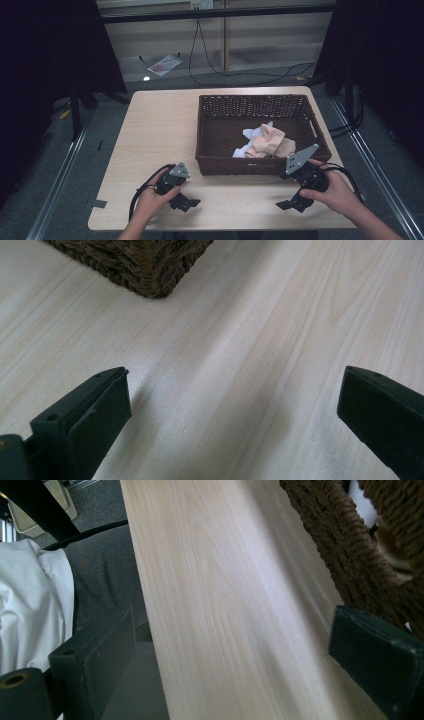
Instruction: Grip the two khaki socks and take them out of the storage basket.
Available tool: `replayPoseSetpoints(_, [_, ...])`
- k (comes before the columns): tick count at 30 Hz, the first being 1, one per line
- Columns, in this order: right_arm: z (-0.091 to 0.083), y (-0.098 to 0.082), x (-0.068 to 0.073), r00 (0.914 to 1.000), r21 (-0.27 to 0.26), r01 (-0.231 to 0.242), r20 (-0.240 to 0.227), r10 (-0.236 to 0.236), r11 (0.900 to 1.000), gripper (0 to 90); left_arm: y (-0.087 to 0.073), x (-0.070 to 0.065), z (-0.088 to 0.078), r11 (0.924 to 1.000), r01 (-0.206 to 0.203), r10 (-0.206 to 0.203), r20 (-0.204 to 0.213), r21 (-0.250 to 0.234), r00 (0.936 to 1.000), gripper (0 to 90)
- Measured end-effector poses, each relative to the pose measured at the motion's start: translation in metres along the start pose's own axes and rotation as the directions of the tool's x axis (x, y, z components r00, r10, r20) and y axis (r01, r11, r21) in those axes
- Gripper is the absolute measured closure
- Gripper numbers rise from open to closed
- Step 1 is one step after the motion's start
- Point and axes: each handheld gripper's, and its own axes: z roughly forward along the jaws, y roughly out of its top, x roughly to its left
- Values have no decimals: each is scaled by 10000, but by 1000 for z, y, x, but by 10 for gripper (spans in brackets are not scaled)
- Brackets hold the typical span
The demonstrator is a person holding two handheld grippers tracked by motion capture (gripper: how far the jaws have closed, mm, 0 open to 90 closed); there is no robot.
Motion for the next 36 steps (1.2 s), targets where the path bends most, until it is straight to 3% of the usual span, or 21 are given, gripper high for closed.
replayPoseSetpoints(8, [0, 13, -2, 9999, -28, 87, -51, -87, 10000, 48, 0, 0, 0, 10000, -57, 56, 88, 79, 9999, 6])
replayPoseSetpoints(11, [-1, 17, -3, 9997, -122, -149, -189, 146, 9998, 48, -1, 1, -1, 9998, -131, 130, 92, 122, 9999, 6])
replayPoseSetpoints(25, [-10, 39, -9, 9999, -144, -130, 11, 131, 9998, 49, -1, 1, 0, 9999, -65, 62, 163, 134, 9998, 7])
replayPoseSetpoints(36, [-22, 57, -24, 9981, -241, -533, 300, 540, 9983, 47, -1, 2, 0, 9998, -126, 123, 213, 143, 9997, 9])
